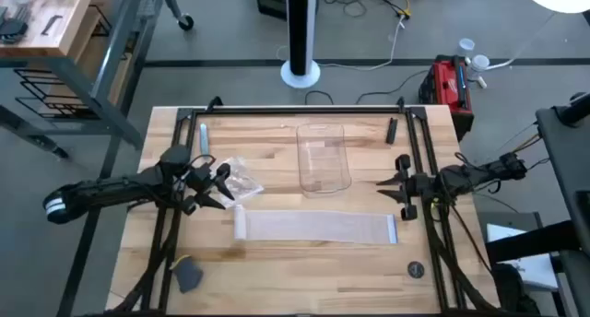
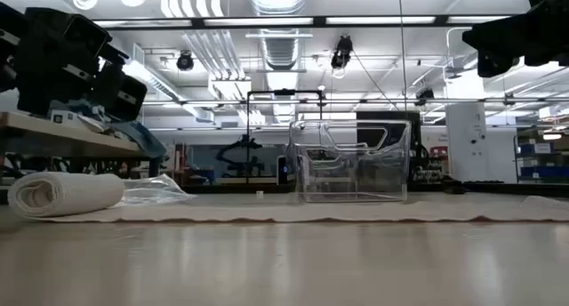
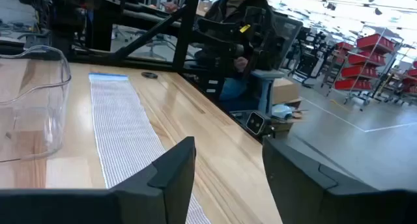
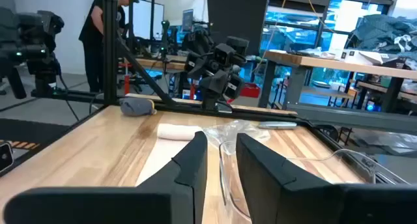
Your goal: Roll bandage
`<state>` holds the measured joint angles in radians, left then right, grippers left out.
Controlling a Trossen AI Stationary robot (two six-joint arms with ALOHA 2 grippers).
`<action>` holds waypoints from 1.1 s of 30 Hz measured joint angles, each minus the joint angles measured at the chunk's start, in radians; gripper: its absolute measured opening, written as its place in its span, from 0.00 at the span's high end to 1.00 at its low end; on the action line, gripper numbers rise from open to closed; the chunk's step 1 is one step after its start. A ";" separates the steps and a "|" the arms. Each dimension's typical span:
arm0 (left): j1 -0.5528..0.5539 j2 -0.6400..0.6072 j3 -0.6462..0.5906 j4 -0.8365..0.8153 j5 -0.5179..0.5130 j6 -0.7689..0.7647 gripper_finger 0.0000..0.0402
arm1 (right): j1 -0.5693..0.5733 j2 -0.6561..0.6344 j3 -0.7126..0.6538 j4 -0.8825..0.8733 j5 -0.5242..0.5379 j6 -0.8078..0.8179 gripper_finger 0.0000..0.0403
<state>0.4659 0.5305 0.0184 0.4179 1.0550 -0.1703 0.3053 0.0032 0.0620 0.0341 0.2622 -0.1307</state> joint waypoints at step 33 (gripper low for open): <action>0.000 0.000 0.000 0.000 0.000 0.000 0.57 | 0.000 0.000 0.000 0.000 0.000 0.000 0.83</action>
<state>0.4656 0.5305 0.0185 0.4179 1.0550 -0.1703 0.3053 0.0032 0.0617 0.0340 0.2621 -0.1307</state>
